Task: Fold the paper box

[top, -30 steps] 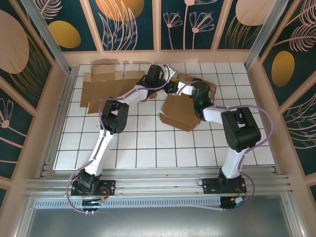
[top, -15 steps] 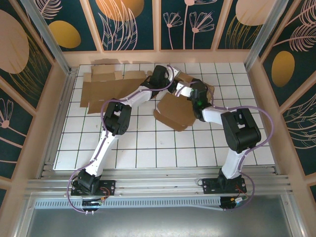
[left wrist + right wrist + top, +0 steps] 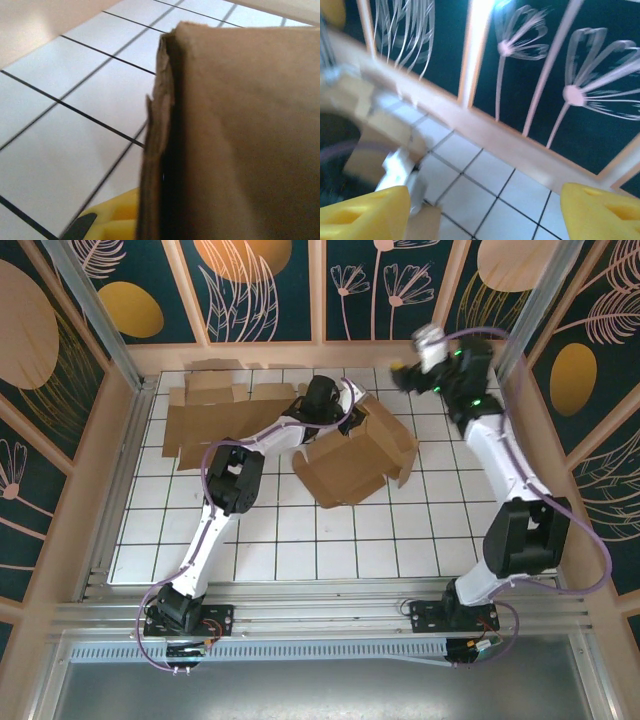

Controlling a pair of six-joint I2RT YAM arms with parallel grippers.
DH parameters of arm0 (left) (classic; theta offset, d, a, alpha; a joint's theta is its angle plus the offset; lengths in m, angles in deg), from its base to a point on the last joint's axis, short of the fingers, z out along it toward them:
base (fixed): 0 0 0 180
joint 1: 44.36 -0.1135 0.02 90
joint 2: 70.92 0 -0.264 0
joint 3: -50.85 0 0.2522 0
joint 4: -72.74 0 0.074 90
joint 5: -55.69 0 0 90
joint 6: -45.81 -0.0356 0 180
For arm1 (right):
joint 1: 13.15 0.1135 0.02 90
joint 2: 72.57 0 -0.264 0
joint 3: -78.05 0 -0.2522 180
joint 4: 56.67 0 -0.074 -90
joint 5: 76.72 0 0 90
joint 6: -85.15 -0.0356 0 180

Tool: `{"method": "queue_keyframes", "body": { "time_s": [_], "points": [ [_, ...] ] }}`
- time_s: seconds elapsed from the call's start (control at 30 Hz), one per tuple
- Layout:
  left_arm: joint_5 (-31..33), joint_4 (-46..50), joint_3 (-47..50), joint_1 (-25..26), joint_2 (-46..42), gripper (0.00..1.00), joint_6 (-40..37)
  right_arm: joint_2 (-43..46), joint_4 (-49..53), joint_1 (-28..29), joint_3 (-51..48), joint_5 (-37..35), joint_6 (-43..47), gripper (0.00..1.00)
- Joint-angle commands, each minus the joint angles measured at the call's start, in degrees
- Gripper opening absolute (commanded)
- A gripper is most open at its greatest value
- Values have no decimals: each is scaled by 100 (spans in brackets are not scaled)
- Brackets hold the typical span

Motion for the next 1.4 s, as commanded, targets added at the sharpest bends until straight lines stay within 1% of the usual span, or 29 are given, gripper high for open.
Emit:
{"method": "queue_keyframes", "body": {
  "time_s": [0.0, 0.07, 0.13, 0.2, 0.3, 0.43, 0.5, 0.53, 0.6, 0.73, 0.8, 0.93, 1.1, 1.23, 1.37],
  "points": [
    [-611, 179, 429, 44, -396, 0, -391, -756, 1258, -440, 562, 1709, -2475, 76],
    [-706, 206, 594, 44, -553, 0, -371, -833, 1383, -518, 476, 1978, -2867, 78],
    [-759, 189, 892, 40, -734, 0, -356, -742, 1342, -505, 114, 2118, -3162, 82],
    [-696, 180, 1208, 44, -911, 0, -380, -547, 1060, -447, -393, 2147, -3536, 84],
    [-536, -32, 1799, 44, -1244, 0, -337, -313, 551, -210, -1156, 2006, -3968, 83],
    [-344, -779, 2657, 48, -1687, 0, -218, -359, 442, 168, -1531, 1901, -3896, 79],
    [-157, -926, 2885, 53, -1787, 0, -158, -432, 556, 305, -1593, 1710, -3926, 72],
    [-48, -894, 2923, 57, -1800, 0, -124, -433, 589, 371, -1635, 1640, -3907, 70],
    [104, -794, 3009, 75, -1868, 0, -113, -345, 641, 540, -1787, 1426, -3718, 68],
    [260, -1118, 3377, 131, -2061, 0, -52, -241, 657, 798, -2021, 1278, -3521, 68],
    [261, -1181, 3445, 154, -2114, 3, 30, -213, 618, 856, -2139, 1076, -3541, 69],
    [324, -1369, 3641, 183, -2211, 11, 10, -211, 544, 867, -2314, 603, -3606, 66],
    [408, -1571, 3895, 192, -2379, 20, 41, -203, 654, 933, -2318, 447, -3496, 65],
    [587, -1591, 4057, 189, -2546, 27, -123, -136, 680, 991, -2272, 455, -3519, 66],
    [760, -1504, 4054, 193, -2584, 27, -285, -61, 696, 1040, -2259, 405, -3520, 66]
  ]
}}
